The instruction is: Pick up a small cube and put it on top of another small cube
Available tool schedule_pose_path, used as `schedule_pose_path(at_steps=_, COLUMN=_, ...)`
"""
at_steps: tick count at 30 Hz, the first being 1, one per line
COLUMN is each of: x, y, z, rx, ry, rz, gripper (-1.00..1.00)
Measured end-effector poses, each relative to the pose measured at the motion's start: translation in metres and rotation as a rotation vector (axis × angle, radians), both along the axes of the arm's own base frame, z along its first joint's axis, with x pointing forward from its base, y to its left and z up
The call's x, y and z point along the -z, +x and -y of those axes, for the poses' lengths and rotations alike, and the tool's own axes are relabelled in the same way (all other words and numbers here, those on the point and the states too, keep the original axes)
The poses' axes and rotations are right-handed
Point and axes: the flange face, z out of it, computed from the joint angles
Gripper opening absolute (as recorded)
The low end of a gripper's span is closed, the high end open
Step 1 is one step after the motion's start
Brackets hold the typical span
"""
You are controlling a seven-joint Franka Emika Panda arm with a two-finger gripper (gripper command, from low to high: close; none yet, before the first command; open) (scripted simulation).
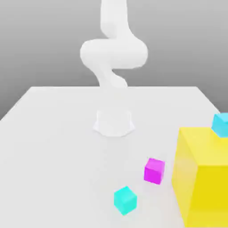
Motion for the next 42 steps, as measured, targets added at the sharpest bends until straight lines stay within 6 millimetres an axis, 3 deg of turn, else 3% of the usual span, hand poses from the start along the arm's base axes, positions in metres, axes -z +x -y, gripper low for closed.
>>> schedule_pose_path(at_steps=5, x=0.124, y=0.052, z=-0.021, rx=-0.162, ry=-0.071, rz=-0.19, gripper=0.0)
schedule_pose_path(at_steps=9, x=0.224, y=0.064, z=-0.042, rx=-0.289, ry=-0.118, rz=-0.339, gripper=0.0)
schedule_pose_path(at_steps=14, x=0.341, y=0.048, z=-0.063, rx=-0.447, ry=-0.187, rz=-0.518, gripper=0.0)
schedule_pose_path(at_steps=18, x=0.42, y=0.011, z=-0.08, rx=-0.596, ry=-0.254, rz=-0.646, gripper=0.0)
schedule_pose_path(at_steps=21, x=0.445, y=-0.024, z=-0.104, rx=-0.761, ry=-0.307, rz=-0.675, gripper=0.0)
schedule_pose_path(at_steps=26, x=0.458, y=-0.062, z=-0.124, rx=-0.973, ry=-0.389, rz=-0.656, gripper=0.0)
schedule_pose_path(at_steps=35, x=0.523, y=-0.068, z=-0.117, rx=-0.997, ry=-0.399, rz=-0.642, gripper=0.0)
schedule_pose_path(at_steps=36, x=0.527, y=-0.069, z=-0.117, rx=-0.997, ry=-0.399, rz=-0.642, gripper=-1.0)
schedule_pose_path(at_steps=42, x=0.53, y=-0.069, z=-0.117, rx=-0.997, ry=-0.399, rz=-0.643, gripper=-1.0)
